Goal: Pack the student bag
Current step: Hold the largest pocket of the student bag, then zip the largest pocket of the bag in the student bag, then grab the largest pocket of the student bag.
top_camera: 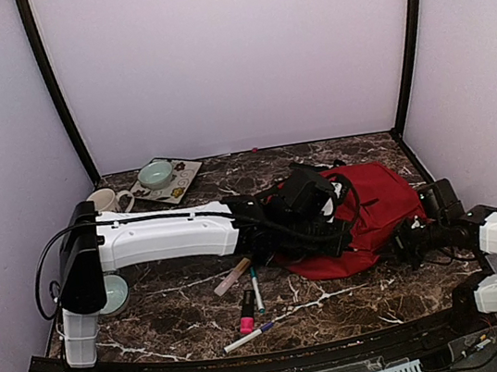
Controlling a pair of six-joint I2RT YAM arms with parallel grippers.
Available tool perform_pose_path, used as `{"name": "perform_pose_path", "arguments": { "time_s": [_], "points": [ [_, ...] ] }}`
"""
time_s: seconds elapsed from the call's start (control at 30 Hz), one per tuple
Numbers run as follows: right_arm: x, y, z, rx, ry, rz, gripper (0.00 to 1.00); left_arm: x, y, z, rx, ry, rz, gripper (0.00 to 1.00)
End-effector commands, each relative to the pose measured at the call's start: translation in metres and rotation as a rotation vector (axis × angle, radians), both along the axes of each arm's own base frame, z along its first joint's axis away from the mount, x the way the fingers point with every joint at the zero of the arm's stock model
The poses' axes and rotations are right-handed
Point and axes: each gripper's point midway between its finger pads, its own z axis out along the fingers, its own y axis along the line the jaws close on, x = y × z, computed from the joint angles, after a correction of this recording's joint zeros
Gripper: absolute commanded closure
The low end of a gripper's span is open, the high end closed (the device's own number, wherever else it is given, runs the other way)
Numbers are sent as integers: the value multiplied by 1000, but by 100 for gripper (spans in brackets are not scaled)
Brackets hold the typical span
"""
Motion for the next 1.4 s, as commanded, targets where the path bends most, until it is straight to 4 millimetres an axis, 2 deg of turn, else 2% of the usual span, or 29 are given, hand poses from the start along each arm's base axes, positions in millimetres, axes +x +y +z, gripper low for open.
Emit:
{"name": "perform_pose_path", "arguments": {
  "time_s": [0.0,0.23,0.33,0.4,0.5,0.57,0.77,0.83,0.93,1.17,1.37],
  "points": [
    [12,-13,3,-73,-71,-51,100,1,33,54,-42,-50,14,100],
    [8,-20,-2,-127,-78,-26,100,29,101,47,-8,-30,148,100],
    [9,-22,-1,-169,-89,10,100,35,121,45,-3,-32,182,100],
    [10,-22,1,-199,-96,42,100,34,124,46,-11,-31,174,100],
    [14,-18,9,-210,-124,102,100,22,110,47,-53,-16,74,100],
    [16,-15,13,-219,-134,138,100,12,98,42,-72,20,4,98],
    [18,-11,18,-231,-131,200,100,-21,69,11,-19,145,-168,48],
    [16,-11,16,-232,-127,207,100,-30,63,4,-24,205,-194,38],
    [16,-10,17,-227,-135,212,100,-37,59,-5,-28,279,-200,29],
    [14,-7,16,-216,-137,244,100,-34,39,-30,-14,381,-172,31],
    [13,-7,16,-228,-142,266,100,-28,25,-38,-31,414,-148,36]
  ]
}}
